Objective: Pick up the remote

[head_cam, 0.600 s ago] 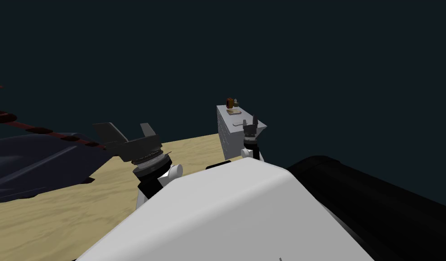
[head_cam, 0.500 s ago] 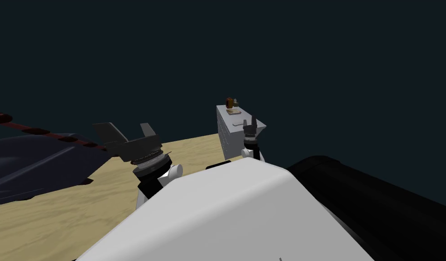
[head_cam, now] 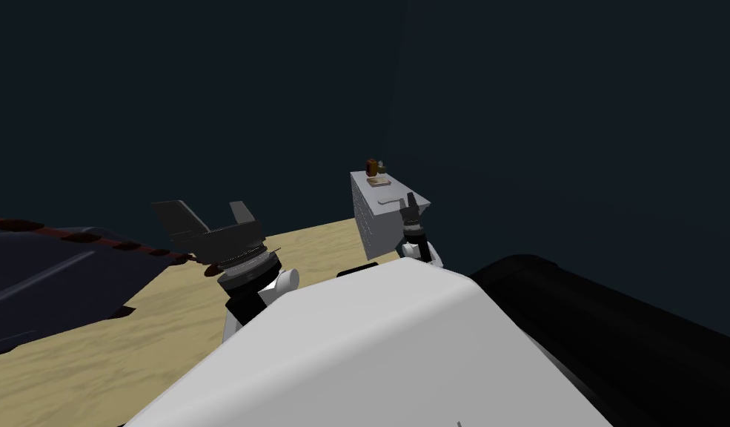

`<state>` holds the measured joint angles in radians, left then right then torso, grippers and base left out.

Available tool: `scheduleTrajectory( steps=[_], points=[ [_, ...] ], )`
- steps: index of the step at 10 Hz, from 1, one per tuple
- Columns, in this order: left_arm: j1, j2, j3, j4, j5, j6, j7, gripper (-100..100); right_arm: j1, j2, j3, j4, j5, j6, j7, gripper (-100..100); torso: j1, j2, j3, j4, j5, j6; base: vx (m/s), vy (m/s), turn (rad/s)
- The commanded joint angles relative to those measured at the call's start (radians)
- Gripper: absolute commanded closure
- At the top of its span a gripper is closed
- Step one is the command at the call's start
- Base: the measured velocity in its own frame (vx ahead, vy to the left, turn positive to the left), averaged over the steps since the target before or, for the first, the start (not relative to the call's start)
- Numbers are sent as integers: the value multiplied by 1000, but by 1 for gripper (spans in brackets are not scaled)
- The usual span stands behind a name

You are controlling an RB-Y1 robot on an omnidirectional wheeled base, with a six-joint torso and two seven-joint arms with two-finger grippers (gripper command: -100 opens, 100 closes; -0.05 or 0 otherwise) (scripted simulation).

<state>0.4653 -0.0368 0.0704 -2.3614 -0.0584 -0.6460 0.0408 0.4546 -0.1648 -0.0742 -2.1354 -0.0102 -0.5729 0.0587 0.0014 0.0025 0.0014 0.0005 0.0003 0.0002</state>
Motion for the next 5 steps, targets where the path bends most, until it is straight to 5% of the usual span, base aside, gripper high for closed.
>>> scheduleTrajectory(
  steps=[1, 5],
  points=[
    [0, 0, 0, 0, 0, 0, 0, 0, 1, -29, -10, 16, 10, -8, 3, -100, 0, 0, 0, 0, 0, 0, -24, 22, -47],
    [0, 0, 0, 0, 0, 0, 0, 0, -7, -147, -73, 101, 65, -33, 7, -100, 0, -1, 0, 0, 0, 0, -26, 16, -64]
  ],
)
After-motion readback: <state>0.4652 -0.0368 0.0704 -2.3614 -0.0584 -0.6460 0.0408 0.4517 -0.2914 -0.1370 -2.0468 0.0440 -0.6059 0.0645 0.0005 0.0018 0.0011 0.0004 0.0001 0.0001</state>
